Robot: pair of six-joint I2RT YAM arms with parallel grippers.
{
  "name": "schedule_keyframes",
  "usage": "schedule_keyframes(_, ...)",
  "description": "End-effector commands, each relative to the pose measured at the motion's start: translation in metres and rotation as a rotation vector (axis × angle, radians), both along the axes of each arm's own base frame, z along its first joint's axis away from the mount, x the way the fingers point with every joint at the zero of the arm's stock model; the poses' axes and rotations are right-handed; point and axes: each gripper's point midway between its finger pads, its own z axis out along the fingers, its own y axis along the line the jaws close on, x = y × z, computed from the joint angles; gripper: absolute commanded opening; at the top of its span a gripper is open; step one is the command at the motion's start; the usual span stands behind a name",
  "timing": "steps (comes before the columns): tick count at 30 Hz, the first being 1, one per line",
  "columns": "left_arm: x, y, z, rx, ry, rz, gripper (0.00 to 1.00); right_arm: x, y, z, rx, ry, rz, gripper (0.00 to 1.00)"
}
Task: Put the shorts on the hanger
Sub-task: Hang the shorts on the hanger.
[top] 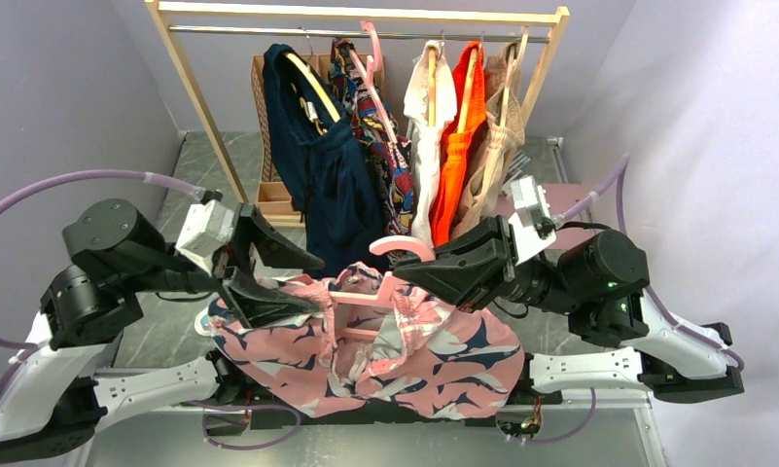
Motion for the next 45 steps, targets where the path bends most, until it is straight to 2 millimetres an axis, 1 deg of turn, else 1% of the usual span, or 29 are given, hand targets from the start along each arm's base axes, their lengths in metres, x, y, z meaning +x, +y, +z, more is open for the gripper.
schedule_keyframes(1, -0.014, 0.02, 0.031, -0.086, -0.065, -0.004, 0.67, -0.005, -0.029, 0.053, 0.208, -0.034, 0.001, 0.0)
schedule_keyframes(2, -0.016, 0.024, 0.038, -0.1, -0.079, -0.001, 0.7, -0.006, -0.028, 0.052, 0.201, -0.036, 0.003, 0.0)
schedule_keyframes(4, -0.017, 0.03, 0.045, -0.111, -0.096, 0.01, 0.73, -0.005, -0.023, 0.05, 0.178, -0.041, 0.005, 0.0)
schedule_keyframes(6, -0.019, 0.033, 0.049, -0.115, -0.104, 0.013, 0.75, -0.006, -0.02, 0.048, 0.156, -0.045, 0.008, 0.0)
schedule_keyframes(8, -0.018, 0.032, 0.047, -0.1, -0.1, 0.013, 0.76, -0.005, -0.016, 0.045, 0.132, -0.045, 0.01, 0.0)
schedule_keyframes(10, -0.017, 0.029, 0.04, -0.068, -0.084, 0.004, 0.77, -0.004, -0.015, 0.043, 0.113, -0.047, 0.005, 0.0)
schedule_keyframes(12, -0.016, 0.026, 0.033, -0.037, -0.066, -0.003, 0.77, -0.002, -0.015, 0.041, 0.098, -0.046, -0.007, 0.0)
schedule_keyframes(14, -0.014, 0.027, 0.031, -0.016, -0.054, 0.011, 0.78, -0.001, -0.017, 0.04, 0.092, -0.046, -0.018, 0.0)
schedule_keyframes(17, -0.011, 0.035, 0.034, -0.003, -0.047, 0.061, 0.78, -0.001, -0.02, 0.038, 0.097, -0.046, -0.022, 0.0)
schedule_keyframes(21, -0.014, 0.055, 0.042, 0.003, -0.034, 0.119, 0.79, 0.0, -0.026, 0.036, 0.103, -0.047, -0.03, 0.0)
schedule_keyframes(23, -0.014, 0.06, 0.037, 0.026, -0.013, 0.136, 0.79, 0.0, -0.027, 0.034, 0.098, -0.049, -0.036, 0.0)
schedule_keyframes(25, -0.013, 0.06, 0.025, 0.069, 0.015, 0.144, 0.79, 0.001, -0.026, 0.033, 0.093, -0.053, -0.04, 0.0)
schedule_keyframes(29, -0.006, 0.052, -0.002, 0.17, 0.061, 0.143, 0.8, 0.002, -0.022, 0.03, 0.076, -0.06, -0.04, 0.0)
schedule_keyframes(30, -0.005, 0.049, -0.008, 0.192, 0.07, 0.138, 0.86, 0.002, -0.021, 0.03, 0.072, -0.061, -0.039, 0.0)
schedule_keyframes(31, -0.005, 0.046, -0.013, 0.211, 0.077, 0.129, 0.89, 0.002, -0.02, 0.03, 0.07, -0.062, -0.037, 0.0)
schedule_keyframes(35, -0.001, 0.035, -0.022, 0.248, 0.08, 0.099, 0.89, 0.001, -0.018, 0.03, 0.058, -0.063, -0.03, 0.0)
schedule_keyframes(37, 0.001, 0.029, -0.026, 0.258, 0.072, 0.086, 0.86, 0.001, -0.017, 0.029, 0.056, -0.062, -0.03, 0.0)
schedule_keyframes(38, 0.002, 0.026, -0.029, 0.265, 0.072, 0.079, 0.82, 0.001, -0.018, 0.029, 0.055, -0.062, -0.031, 0.0)
schedule_keyframes(43, 0.003, 0.014, -0.04, 0.303, 0.081, 0.029, 0.56, 0.0, -0.019, 0.03, 0.057, -0.063, -0.029, 0.0)
schedule_keyframes(45, 0.002, 0.011, -0.043, 0.313, 0.084, 0.011, 0.48, 0.001, -0.017, 0.03, 0.051, -0.064, -0.03, 0.0)
